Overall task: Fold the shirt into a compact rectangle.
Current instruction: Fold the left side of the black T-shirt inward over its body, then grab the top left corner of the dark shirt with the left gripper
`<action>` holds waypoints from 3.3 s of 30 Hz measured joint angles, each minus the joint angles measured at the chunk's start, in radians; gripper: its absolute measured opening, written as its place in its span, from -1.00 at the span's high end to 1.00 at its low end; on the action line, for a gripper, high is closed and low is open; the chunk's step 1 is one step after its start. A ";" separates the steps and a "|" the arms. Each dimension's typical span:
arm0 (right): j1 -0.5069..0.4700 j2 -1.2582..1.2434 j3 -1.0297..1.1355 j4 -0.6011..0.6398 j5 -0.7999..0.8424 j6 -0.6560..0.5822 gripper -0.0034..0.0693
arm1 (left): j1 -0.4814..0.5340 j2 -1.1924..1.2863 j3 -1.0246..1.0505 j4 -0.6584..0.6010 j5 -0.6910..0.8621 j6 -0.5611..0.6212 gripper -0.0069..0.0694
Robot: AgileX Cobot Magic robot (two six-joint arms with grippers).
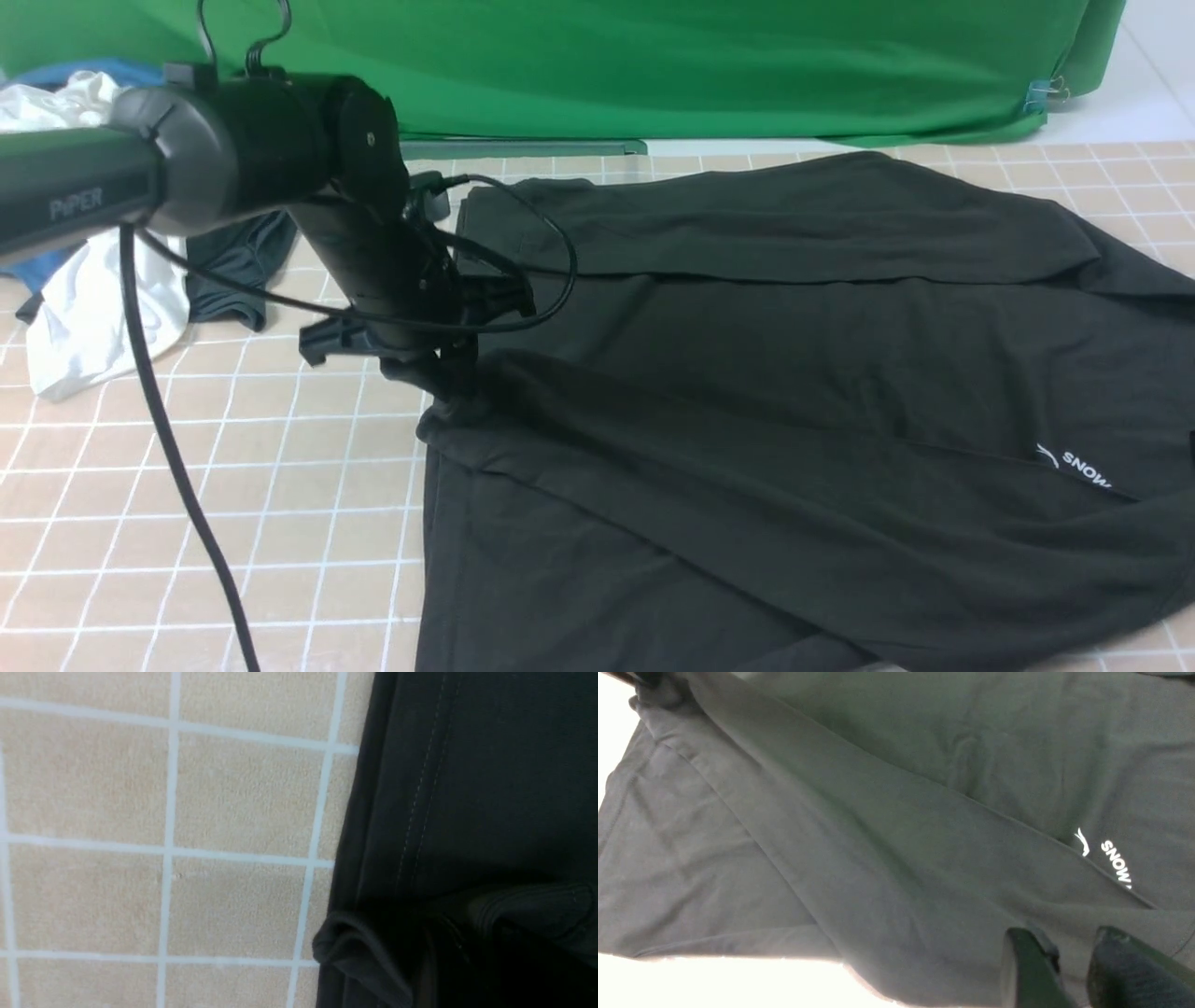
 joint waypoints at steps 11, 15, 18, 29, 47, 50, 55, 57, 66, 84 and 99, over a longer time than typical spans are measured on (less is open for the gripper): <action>0.000 0.000 0.000 0.000 -0.063 0.000 0.28 | 0.126 0.072 -0.265 -0.106 -0.043 0.053 -0.31; 0.000 0.000 0.000 0.000 -0.072 0.000 0.26 | 0.158 0.169 -0.355 -0.200 -0.053 0.172 -0.34; 0.000 0.000 0.000 0.000 -0.073 0.000 0.26 | 0.162 0.256 -0.417 -0.227 -0.053 0.213 -0.31; 0.001 0.000 0.000 0.000 -0.090 0.000 0.25 | 0.162 0.388 -0.480 -0.231 -0.173 0.224 0.12; 0.001 0.000 0.000 0.000 -0.094 -0.002 0.25 | 0.162 0.407 -0.482 -0.252 -0.185 0.321 0.73; 0.001 0.000 0.000 0.000 -0.094 -0.002 0.25 | 0.162 0.402 -0.482 -0.265 -0.148 0.344 0.79; 0.001 0.000 0.000 0.000 -0.086 -0.002 0.25 | 0.162 0.346 -0.499 -0.325 -0.115 0.392 0.78; 0.001 0.000 0.000 0.000 -0.085 -0.002 0.25 | 0.162 0.324 -0.510 -0.337 -0.113 0.392 0.78; 0.001 0.000 0.000 0.000 -0.084 -0.002 0.25 | 0.144 0.375 -0.518 -0.401 0.072 0.155 0.66; 0.001 0.000 0.000 0.000 -0.159 -0.002 0.25 | 0.148 0.439 -0.519 -0.510 -0.067 -0.032 -0.32; 0.001 0.000 0.000 0.000 -0.163 -0.002 0.25 | 0.147 0.476 -0.519 -0.551 -0.267 -0.058 0.34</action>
